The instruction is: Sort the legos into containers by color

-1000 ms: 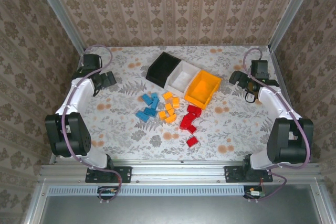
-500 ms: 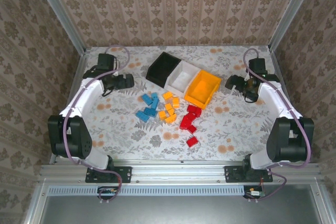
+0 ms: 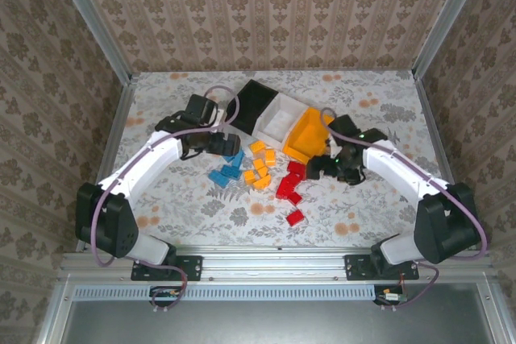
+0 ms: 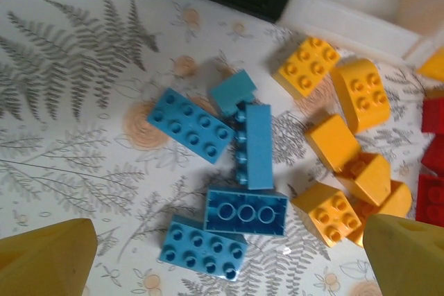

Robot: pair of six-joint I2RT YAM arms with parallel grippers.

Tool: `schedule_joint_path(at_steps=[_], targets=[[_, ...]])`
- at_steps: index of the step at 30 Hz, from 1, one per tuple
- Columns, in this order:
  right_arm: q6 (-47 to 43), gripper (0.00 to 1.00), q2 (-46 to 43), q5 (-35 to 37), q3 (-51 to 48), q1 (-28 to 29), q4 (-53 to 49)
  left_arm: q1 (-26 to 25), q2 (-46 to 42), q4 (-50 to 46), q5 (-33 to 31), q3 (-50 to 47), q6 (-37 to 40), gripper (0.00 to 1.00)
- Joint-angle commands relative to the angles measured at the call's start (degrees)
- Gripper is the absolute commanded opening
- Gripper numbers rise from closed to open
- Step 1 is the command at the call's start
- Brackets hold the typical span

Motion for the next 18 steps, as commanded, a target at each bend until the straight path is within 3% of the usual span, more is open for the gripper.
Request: schedule_joint_path(at_steps=[1,10,18], targets=[[-0.1,0.98,-0.6,-3.1,-1.9,4.1,-0.7,-0.6,-1.2,-1.2,0.7,-1.5,-1.5,1.00],[-0.2,0.94,3.8,2.7,-2.2,17.5,-1.8,-0.4,-2.5,-1.7,-0.4,-3.2,-1.2,1.00],[0.6,0.87,9.0,6.5,-0.9,26.1,-1.6,1.1,-6.4,-2.8,-1.1,-6.2,-1.9,1.00]])
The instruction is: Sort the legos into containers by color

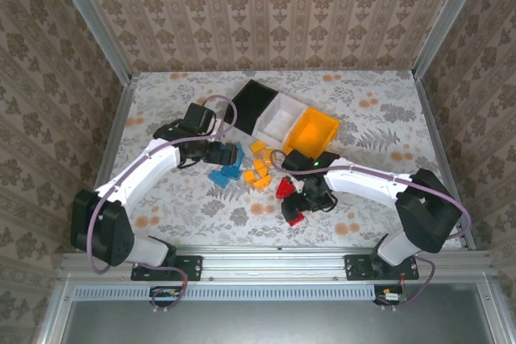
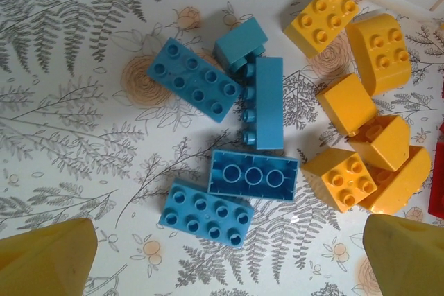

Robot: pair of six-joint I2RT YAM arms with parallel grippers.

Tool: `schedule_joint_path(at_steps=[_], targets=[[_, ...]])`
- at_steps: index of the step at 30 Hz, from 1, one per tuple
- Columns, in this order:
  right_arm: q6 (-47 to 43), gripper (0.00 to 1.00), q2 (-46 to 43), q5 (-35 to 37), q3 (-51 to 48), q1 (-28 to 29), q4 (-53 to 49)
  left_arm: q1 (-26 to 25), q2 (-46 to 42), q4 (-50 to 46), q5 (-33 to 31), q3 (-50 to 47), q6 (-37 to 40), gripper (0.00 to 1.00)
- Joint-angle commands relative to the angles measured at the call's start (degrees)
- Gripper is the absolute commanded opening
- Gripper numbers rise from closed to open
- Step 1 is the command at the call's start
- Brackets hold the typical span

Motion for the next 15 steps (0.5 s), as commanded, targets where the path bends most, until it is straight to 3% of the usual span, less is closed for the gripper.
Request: schedule_joint_path(at_steps=[1,5,15], targets=[[0.7,0.86,2.2,3.4,1.0,2.6,-1.4,0.6,-3.1,-2.0,-1.0,-1.5,-1.1,1.00],[1.3,0.81,4.7,5.4,1.6,5.2,-0.8,3.7,-5.7,-2.3,-0.6,-3.5,-2.1,1.00],[2.7,0.71,9.7,10.5,4.0,8.2,-0.7,5.6,-10.2,-2.8,0.0,-6.1,-3.5,1.00]])
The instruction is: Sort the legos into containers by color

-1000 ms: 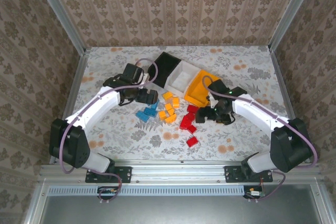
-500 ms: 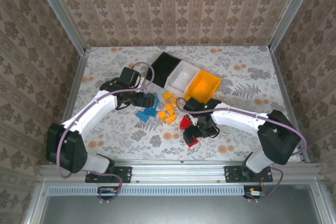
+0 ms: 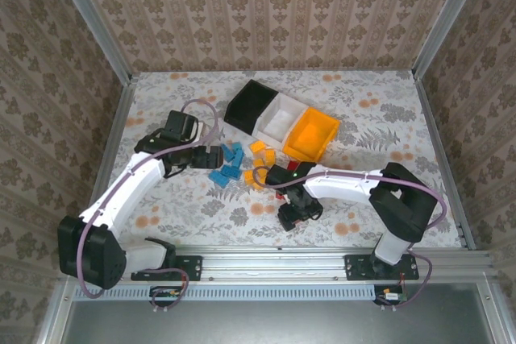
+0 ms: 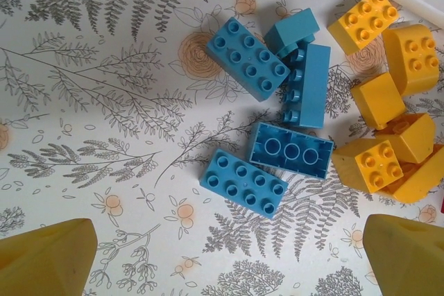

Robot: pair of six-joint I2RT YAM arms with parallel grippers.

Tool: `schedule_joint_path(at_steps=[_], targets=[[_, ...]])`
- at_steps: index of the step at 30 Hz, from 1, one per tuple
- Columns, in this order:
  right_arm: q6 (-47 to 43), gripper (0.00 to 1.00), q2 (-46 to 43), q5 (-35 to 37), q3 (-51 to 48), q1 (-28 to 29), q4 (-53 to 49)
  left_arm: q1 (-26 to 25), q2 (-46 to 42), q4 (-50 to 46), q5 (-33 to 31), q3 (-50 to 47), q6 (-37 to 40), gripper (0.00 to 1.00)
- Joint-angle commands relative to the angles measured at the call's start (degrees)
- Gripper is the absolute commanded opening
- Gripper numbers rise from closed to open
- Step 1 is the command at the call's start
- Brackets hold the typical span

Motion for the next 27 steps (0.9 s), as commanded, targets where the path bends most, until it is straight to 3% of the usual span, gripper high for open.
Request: schedule_joint_path(at_steps=[1,15,27], targets=[[1.5,0.69,1.8,4.0,1.6,0.8,-0.9,0.6,-1.5,-1.5,0.0,-0.9,-1.4,1.00],[4.2,0.51,2.3,9.3,1.8,1.1,-1.4,1.1,-2.2,-0.1,1.0,-2.1,-2.6,1.00],[5.3,0.46,-8.1,12.7,2.4,-0.7,-5.8,1.3,-1.1,2.0,1.2,-2.4,-3.5,1.00]])
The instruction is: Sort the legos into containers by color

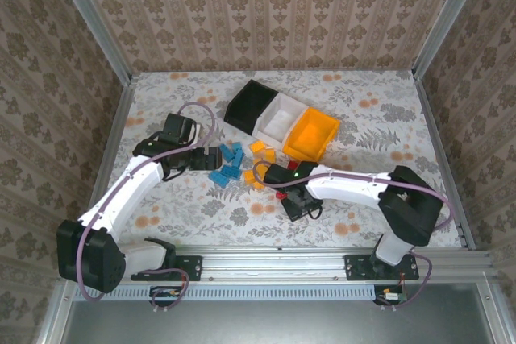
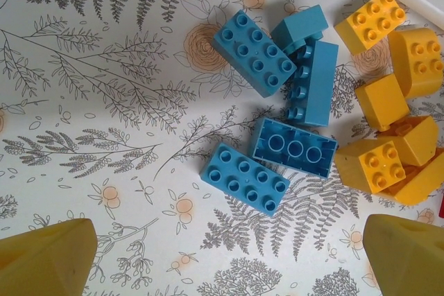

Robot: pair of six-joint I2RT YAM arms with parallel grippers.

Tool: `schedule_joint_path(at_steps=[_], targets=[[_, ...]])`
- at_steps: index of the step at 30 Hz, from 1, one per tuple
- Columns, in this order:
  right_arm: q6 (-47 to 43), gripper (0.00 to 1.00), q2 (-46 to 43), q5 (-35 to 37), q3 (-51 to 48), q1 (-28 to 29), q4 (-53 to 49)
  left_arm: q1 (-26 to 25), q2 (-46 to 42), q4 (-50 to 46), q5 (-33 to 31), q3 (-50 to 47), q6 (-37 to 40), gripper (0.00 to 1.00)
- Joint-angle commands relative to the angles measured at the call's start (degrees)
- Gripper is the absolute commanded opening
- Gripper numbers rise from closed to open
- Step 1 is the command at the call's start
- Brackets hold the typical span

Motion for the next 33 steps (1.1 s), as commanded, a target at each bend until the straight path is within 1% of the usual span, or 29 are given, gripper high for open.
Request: schedule_joint_path(at_steps=[1,4,9,12,16,20,26,30,32,33], targets=[[0.9,0.46,-4.9,2.4,1.6,-1.9,-4.7,0.6,-0.1,1.0,0.8,-0.5,-1.4,1.00],[0.3,0.46,-8.5,1.7,3.5,-5.2,-6.5,0.6,0.0,1.3,0.8,0.0,-1.5,1.00],[-1.8,0.45,-11.7,-2.5,7.7,-14.8,-6.1,0.7,0.6,1.6,0.9,0.8,-1.6,1.00],[-3.9,0.45,-9.1,-6.1,11.6,-20.8,-5.2,0.6,0.9,1.9,1.0,1.2,-1.7,1.00],[-6.7,0.45,-0.7,-9.0,19.3,-26.4,-5.1,0.6,1.2,2.2,1.3,1.8,-2.1,1.00],[-8.8,0.45,8.2,-9.5,27.1,-29.5,-5.1,0.6,1.5,1.6,0.9,2.7,-1.8,1.00],[-11.0,0.46,20.5,-9.3,36.8,-31.8,-6.6,0.6,1.5,0.8,-0.2,3.7,-1.6,1.00],[-11.6,0.53,25.1,-8.4,40.5,-32.0,-7.0,0.7,2.4,0.2,-0.4,4.6,-1.1,1.00],[-11.7,0.60,26.1,-8.1,41.5,-32.3,-7.2,0.7,3.3,0.1,-0.2,5.3,-0.7,1.00],[-11.8,0.62,26.4,-7.9,41.7,-32.4,-7.3,0.7,3.8,0.1,-0.1,5.6,-0.6,1.00]])
